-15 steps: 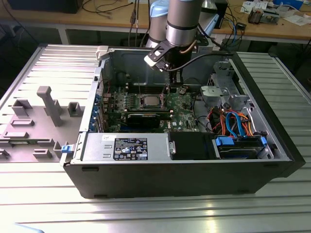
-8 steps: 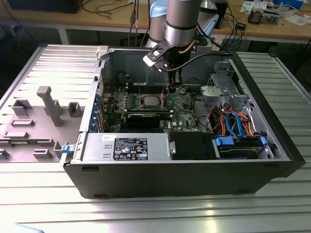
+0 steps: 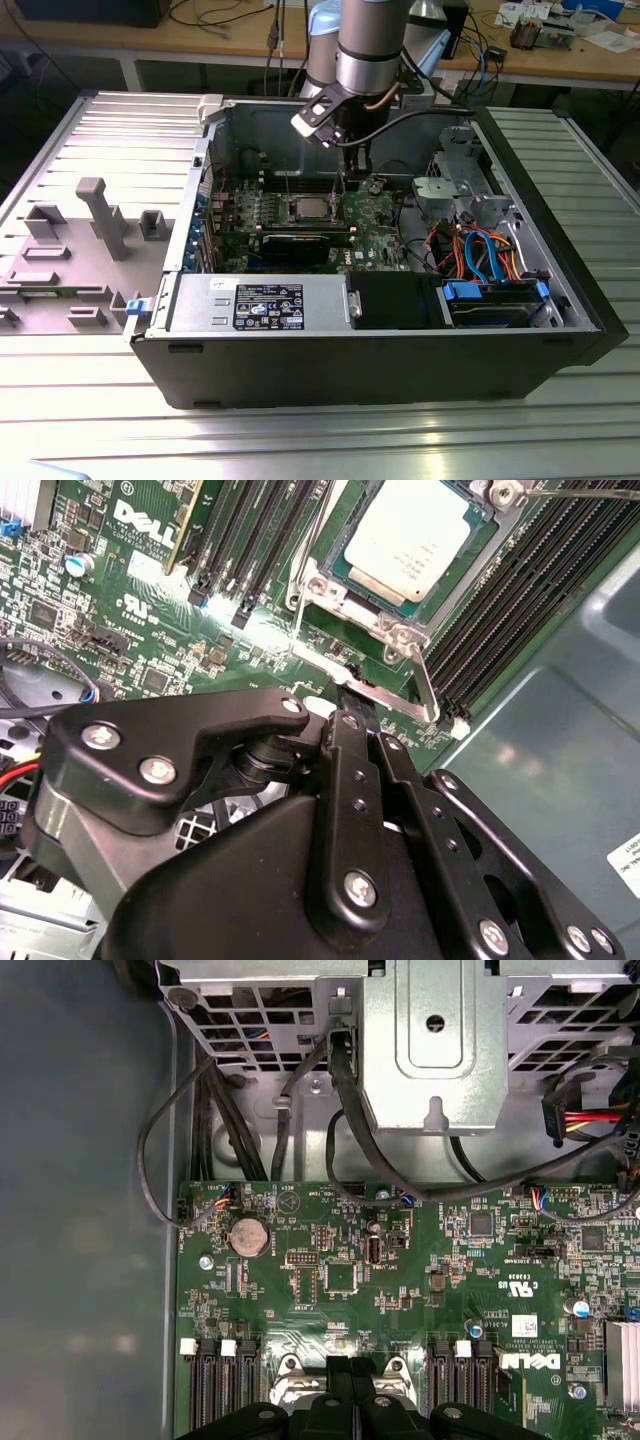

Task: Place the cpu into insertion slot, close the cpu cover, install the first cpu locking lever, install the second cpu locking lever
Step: 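Close the cpu cover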

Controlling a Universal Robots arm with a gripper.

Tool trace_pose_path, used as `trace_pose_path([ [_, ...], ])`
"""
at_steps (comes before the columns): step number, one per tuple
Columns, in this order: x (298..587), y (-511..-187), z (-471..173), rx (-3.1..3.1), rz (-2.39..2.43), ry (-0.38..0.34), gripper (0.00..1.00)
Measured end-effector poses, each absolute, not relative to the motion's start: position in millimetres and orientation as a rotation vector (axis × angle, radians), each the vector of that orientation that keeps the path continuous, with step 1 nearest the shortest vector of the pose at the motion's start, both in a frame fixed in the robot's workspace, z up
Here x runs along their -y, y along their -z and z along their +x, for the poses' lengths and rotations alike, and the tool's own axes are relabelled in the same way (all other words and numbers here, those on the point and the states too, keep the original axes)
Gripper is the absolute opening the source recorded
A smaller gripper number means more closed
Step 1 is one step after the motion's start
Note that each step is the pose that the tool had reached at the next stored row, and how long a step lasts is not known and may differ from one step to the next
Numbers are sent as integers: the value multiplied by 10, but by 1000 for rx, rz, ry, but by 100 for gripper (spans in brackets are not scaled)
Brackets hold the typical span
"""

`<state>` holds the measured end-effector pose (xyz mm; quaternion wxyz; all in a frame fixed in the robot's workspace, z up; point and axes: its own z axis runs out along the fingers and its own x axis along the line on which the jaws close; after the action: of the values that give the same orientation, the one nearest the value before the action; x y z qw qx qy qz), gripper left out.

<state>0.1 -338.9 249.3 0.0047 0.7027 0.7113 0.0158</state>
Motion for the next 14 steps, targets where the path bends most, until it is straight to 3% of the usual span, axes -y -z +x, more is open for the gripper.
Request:
trace_pose_path([
  [14, 3389, -2493, -72, -2228, 2201, -50, 11],
])
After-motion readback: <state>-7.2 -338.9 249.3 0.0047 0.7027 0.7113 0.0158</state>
